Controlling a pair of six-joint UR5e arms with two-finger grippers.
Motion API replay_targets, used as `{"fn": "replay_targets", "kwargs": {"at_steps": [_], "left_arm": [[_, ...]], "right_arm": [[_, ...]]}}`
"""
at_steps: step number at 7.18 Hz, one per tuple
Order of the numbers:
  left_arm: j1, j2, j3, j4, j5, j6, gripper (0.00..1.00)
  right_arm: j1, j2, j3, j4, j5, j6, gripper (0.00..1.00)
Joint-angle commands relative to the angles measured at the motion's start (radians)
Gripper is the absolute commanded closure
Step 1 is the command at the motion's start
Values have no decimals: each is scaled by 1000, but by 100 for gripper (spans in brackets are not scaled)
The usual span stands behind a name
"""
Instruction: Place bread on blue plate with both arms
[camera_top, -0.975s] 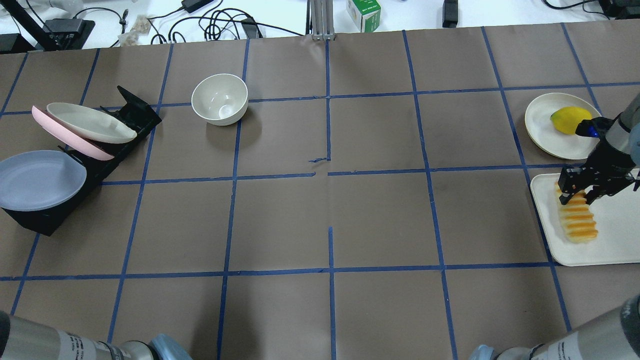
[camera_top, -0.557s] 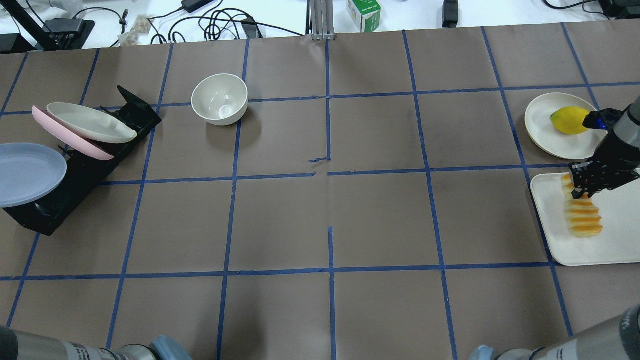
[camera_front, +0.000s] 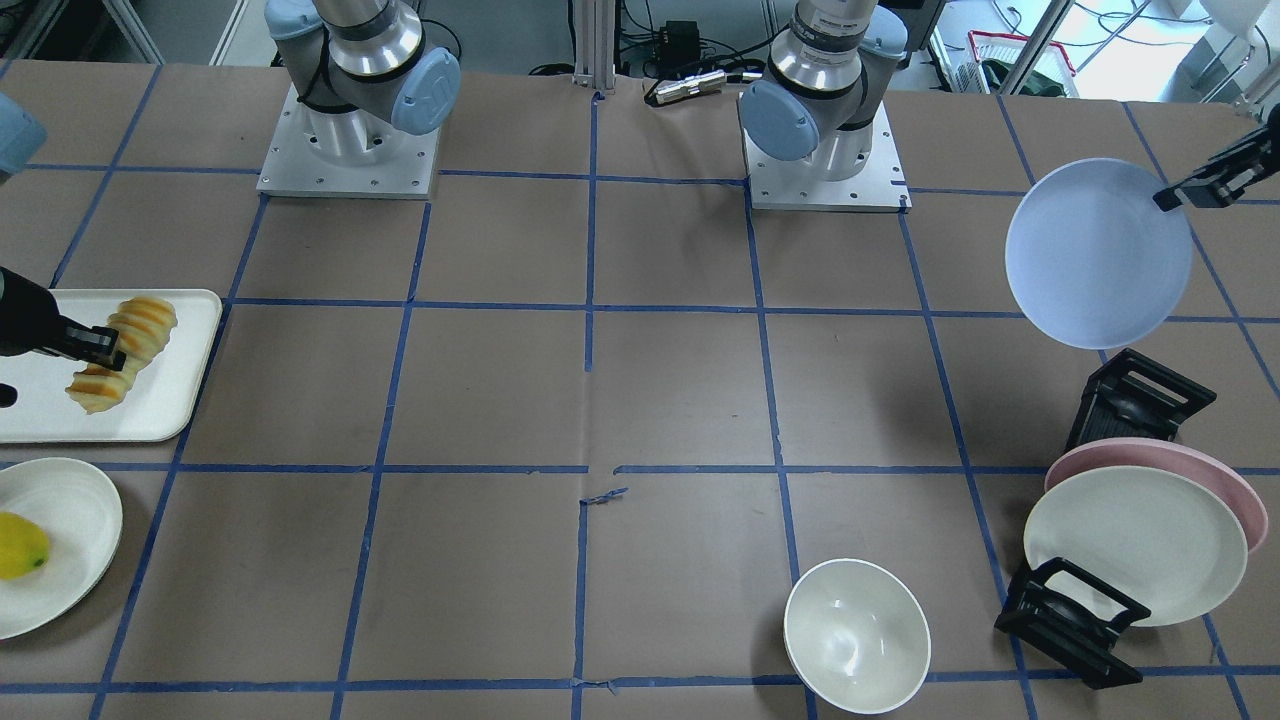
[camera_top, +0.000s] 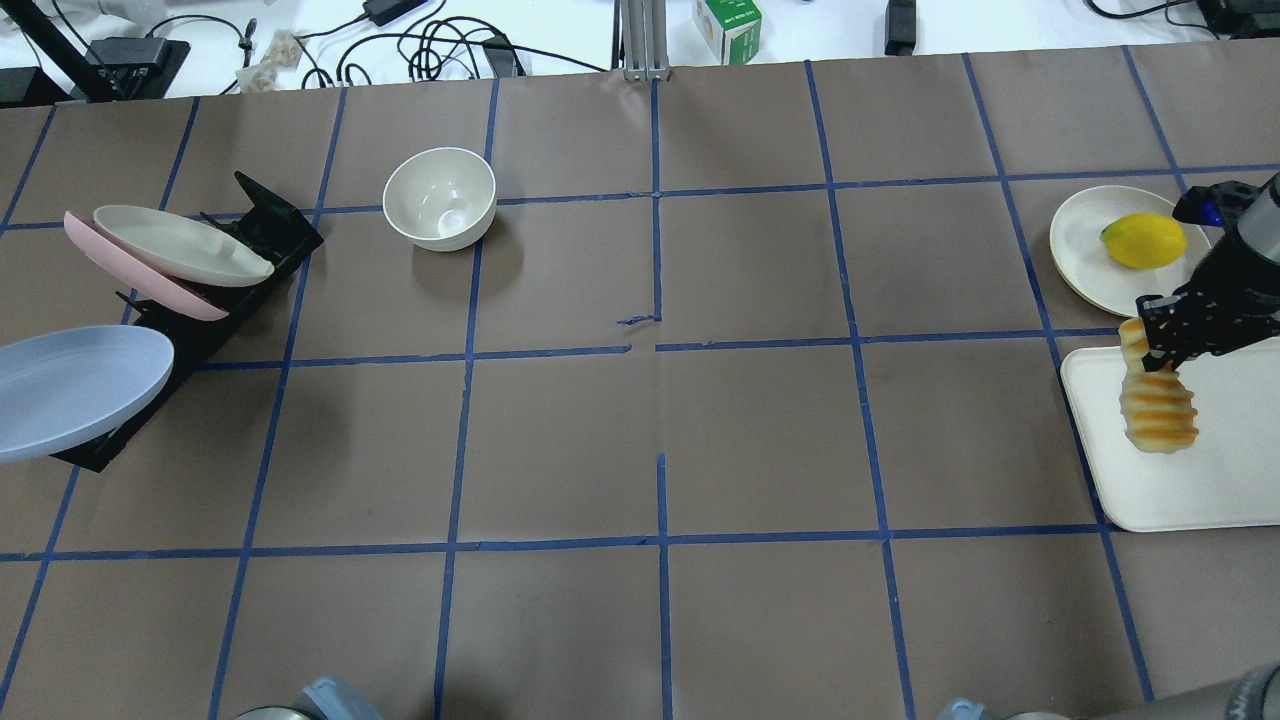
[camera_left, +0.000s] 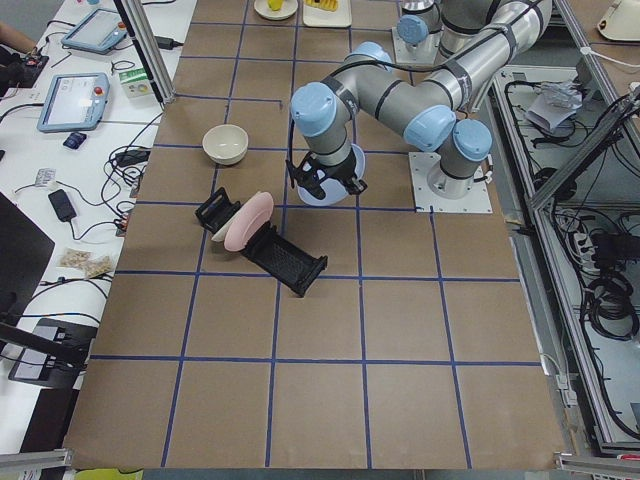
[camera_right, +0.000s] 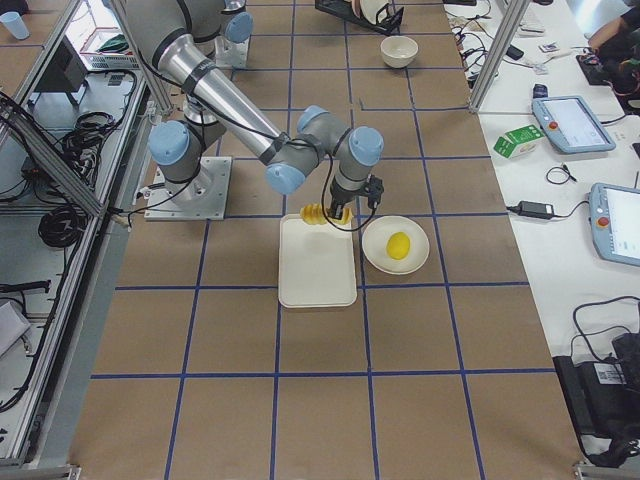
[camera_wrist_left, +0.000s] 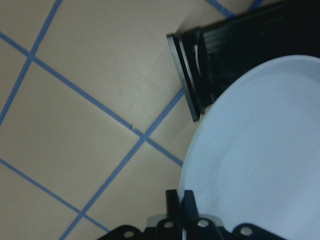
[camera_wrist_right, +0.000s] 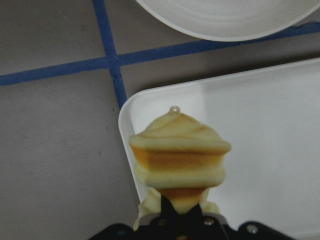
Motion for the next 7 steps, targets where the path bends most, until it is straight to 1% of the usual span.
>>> {"fn": "replay_targets", "kwargs": {"at_steps": [1,2,3,4,5,6,7], "left_arm": [[-273,25,-108,41,-202,-286,100],[-445,11,-151,230,-203,-439,100],[-606,-1,-182,362,-201,-509,100],[-734,-12,-237,544,-207,-508,100],[-811,-54,-318,768,-210,-511,100],[-820,-114,-404,984,-239,-513,100],[-821,-162,-470,1119,-324,-513,100]], "right_arm": [[119,-22,-115,162,8,111,100],[137,-23,-160,219,16,111,100],[170,-34,-177,224,60,116,100],[220,-37,-180,223,66,157,100],[274,-52,-180,220,71,224,100],[330,-56,-180,209,86,278,100],[383,-56,-180,206,94,292,100]]}}
